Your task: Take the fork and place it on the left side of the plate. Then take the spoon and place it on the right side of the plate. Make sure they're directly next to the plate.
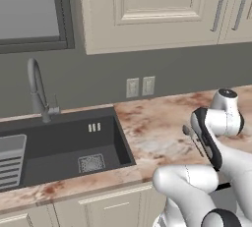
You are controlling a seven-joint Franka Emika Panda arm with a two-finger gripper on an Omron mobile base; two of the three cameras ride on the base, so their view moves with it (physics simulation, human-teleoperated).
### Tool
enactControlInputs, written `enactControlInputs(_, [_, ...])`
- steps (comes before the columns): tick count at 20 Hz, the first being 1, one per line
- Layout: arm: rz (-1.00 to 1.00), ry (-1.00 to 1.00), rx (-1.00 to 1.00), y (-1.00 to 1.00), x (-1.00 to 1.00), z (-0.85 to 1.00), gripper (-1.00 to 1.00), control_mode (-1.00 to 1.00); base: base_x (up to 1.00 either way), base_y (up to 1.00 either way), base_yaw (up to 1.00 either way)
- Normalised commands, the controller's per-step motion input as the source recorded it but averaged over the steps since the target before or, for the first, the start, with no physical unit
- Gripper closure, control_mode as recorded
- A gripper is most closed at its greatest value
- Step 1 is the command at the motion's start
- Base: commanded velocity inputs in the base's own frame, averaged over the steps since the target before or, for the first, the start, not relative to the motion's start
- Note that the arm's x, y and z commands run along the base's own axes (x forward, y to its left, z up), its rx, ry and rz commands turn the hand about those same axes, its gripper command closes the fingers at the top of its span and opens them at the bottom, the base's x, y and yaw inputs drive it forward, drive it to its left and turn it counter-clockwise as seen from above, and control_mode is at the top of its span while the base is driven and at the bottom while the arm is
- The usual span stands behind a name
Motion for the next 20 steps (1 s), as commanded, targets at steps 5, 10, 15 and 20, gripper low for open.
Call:
enactControlInputs(5, [0.00,0.00,0.00,0.01,0.43,-0.26,-1.00,-1.00,0.00,0.00,0.00])
enactControlInputs(10, [0.00,0.00,0.00,0.00,0.33,-0.33,-1.00,-1.00,0.00,0.00,0.00])
enactControlInputs(15, [0.00,0.01,0.00,0.00,0.31,-0.32,-1.00,-1.00,0.00,0.00,0.00])
enactControlInputs(20, [0.00,0.00,0.00,0.00,0.29,-0.30,-1.00,-1.00,0.00,0.00,0.00])
